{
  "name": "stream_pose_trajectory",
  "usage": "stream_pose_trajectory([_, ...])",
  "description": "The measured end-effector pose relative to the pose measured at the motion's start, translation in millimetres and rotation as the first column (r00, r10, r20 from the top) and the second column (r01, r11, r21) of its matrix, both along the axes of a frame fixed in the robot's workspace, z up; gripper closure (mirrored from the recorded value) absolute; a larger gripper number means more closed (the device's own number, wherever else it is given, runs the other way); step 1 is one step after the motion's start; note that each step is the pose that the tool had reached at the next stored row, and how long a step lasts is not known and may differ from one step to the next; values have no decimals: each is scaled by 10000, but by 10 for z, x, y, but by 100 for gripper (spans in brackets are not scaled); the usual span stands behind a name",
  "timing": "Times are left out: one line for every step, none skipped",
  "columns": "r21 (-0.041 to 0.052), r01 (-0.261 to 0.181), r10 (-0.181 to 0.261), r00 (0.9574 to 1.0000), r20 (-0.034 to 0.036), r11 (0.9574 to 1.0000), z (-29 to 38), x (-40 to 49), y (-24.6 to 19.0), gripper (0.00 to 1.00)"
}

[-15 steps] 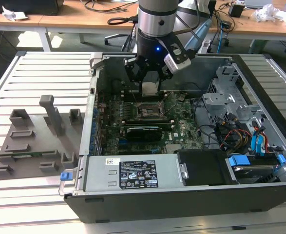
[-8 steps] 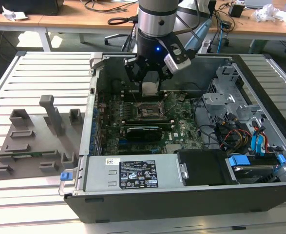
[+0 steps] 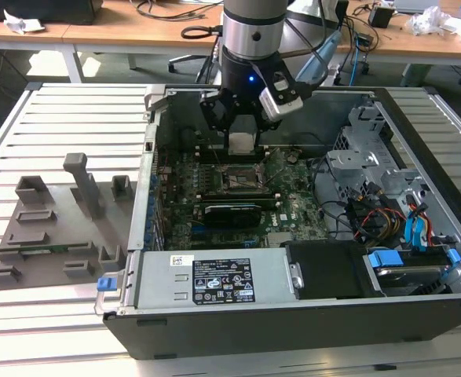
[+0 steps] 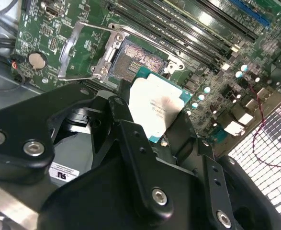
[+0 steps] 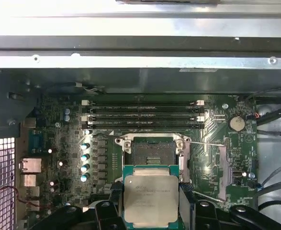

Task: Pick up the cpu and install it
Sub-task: 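Place the cpu into insertion slot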

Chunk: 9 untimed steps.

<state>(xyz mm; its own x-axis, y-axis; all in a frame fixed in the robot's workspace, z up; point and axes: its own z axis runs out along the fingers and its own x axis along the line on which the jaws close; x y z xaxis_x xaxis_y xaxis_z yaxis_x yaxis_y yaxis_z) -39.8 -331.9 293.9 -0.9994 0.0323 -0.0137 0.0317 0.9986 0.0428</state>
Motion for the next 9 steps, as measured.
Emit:
stream_pose_trajectory([-1,325,-325,9995,0,9995,0,0,0,45])
stream_pose_trajectory([-1,530,-530,9986,0,9986,0,0,0,45])
stream_pose_trajectory([-1,637,-637,9980,0,9980,-1,0,0,45])
stream_pose_trajectory([-1,754,-754,9972,0,9972,-1,0,0,45])
stream_pose_trajectory([-1,1063,-1063,9943,0,9943,-2,0,0,45])
stream_pose_trajectory([-1,1254,-1254,9921,0,9921,-2,0,0,45])
stream_pose_trajectory([0,1337,-1337,9910,0,9910,-2,0,0,45])
stream_pose_trajectory([0,1410,-1410,9900,0,9900,-2,0,0,45])
stream_pose_trajectory([-1,1474,-1474,9891,0,9891,-3,0,0,45])
